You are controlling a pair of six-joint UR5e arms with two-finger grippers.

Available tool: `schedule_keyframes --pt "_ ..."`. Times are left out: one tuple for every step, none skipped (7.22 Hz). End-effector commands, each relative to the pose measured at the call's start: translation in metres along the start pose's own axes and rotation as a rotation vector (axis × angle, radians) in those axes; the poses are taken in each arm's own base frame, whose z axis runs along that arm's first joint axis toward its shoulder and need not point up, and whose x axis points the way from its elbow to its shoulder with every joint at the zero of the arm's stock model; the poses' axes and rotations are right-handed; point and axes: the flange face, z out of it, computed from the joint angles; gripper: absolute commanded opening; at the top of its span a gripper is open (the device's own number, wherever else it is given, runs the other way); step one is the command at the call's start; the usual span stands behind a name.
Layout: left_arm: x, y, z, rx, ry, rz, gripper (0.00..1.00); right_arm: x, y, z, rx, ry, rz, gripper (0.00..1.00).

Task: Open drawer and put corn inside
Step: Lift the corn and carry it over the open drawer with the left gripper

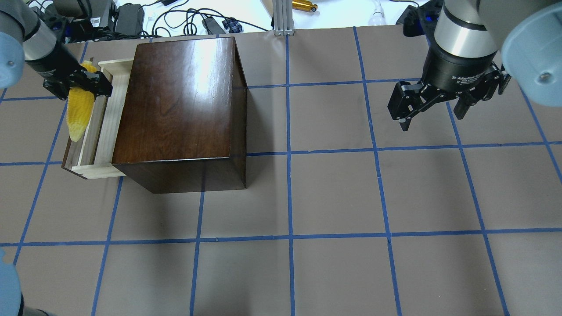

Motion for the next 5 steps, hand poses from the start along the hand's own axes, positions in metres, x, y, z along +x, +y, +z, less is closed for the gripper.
schedule_keyframes --pt "0.000 -0.010 0.021 -0.007 0.001 0.009 0.00 0.000 0.000 0.000 -0.001 0.000 0.000 1.00" --pt "-0.001 -0.010 0.022 -0.009 0.000 0.011 0.10 0.000 0.000 0.000 -0.001 0.000 0.001 1.00" --pt "-0.001 -0.010 0.026 -0.014 0.002 0.009 0.33 0.000 0.000 0.000 -0.001 0.000 0.001 1.00" --pt "0.001 -0.008 0.021 -0.012 0.001 0.009 0.99 0.000 0.000 0.000 0.001 0.000 0.000 1.00" --pt "0.003 -0.003 0.007 0.000 -0.007 0.011 1.00 0.000 0.000 0.000 0.001 0.000 0.001 1.00"
